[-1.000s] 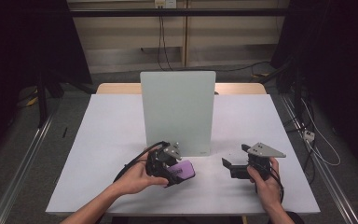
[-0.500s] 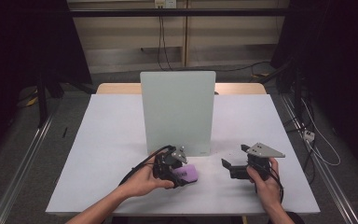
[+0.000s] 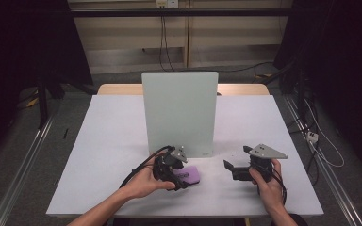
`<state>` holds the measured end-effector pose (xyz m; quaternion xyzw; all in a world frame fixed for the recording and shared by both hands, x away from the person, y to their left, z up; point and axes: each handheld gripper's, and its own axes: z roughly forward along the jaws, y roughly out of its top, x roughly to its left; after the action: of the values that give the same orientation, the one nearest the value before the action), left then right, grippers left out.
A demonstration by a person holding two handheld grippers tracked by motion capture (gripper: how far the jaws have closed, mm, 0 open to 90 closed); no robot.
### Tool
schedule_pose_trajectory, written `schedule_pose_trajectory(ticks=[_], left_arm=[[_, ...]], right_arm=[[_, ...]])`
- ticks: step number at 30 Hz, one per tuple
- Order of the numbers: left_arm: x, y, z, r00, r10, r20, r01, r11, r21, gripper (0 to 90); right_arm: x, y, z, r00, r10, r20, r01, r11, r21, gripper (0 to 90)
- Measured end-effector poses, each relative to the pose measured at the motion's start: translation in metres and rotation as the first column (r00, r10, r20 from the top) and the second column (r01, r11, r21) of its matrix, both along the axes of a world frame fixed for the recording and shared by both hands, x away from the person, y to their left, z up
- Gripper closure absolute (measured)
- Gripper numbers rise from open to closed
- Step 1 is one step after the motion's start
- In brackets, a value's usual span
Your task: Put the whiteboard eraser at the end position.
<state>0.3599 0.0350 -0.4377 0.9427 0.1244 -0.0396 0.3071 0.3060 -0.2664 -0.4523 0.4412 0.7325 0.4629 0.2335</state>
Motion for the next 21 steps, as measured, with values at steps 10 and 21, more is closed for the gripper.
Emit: schedule_pose_trajectory(ticks=[10,21], left_arm=[[0.003,0.014,0.012,0.9958,0.082,0.04,-0.079,0.9934,-0.084,9.0],[0.012,0.042,0.026,0.9717,0.232,0.047,-0.218,0.9549,-0.202,7.5]], right_arm=[[0.0,0.001,0.0,1.0,0.0,-0.002,0.0,1.0,0.0,4.6],[0.0,0.001,0.0,1.0,0.0,-0.006,0.0,1.0,0.001,4.6]])
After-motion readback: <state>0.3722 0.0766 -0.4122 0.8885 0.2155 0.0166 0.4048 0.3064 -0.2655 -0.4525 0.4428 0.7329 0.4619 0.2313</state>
